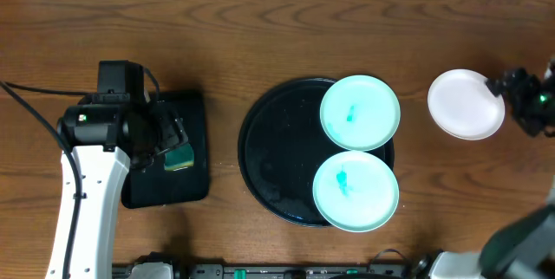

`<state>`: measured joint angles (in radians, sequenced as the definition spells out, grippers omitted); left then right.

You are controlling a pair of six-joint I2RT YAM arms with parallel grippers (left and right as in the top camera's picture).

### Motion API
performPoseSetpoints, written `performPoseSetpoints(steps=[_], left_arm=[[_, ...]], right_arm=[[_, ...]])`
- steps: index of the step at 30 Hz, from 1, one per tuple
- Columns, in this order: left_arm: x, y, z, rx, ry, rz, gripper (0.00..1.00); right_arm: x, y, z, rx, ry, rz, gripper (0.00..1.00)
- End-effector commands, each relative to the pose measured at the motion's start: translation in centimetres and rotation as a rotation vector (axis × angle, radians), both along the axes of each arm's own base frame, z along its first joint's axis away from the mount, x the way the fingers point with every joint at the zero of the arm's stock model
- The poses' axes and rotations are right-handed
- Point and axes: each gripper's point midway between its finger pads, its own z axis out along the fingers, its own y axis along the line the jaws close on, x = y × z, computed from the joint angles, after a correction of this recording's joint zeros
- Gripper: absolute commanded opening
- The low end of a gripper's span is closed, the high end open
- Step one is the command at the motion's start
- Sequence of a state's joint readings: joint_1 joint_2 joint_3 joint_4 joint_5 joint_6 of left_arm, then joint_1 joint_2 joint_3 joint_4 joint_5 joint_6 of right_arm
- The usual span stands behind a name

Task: Clean dirty plates on tray and stack at the side
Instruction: 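Carry the white plate right and set it on the table, then release the white plate and move the right gripper to the lower green plate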

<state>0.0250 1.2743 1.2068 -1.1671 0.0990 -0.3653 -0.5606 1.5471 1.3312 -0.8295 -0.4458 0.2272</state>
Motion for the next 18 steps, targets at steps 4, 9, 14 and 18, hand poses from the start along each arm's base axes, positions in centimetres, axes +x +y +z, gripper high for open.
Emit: performPoseSetpoints(steps=[4,9,14,18], left_arm=[[0.1,0.0,0.3,0.004,-0.009,-0.005,0.8],[0.1,0.0,0.3,0.006,-0.01,-0.013,0.8],[0.2,0.0,0.3,0.009,-0.013,-0.024,0.8],[0.1,0.0,0.3,0.008,-0.013,-0.023,0.8]], right_arm=[[-0.8,10.0,6.3,-0.034,-0.141,0.257,0.99],[-4.3,15.1,4.5,0.033,0.01,0.385,0.99],[-9.0,17.3,1.3,0.112,0.273,0.389,0.99],[-13.3,16.8,-2.0,0.121,0.525,0.254,0.96]])
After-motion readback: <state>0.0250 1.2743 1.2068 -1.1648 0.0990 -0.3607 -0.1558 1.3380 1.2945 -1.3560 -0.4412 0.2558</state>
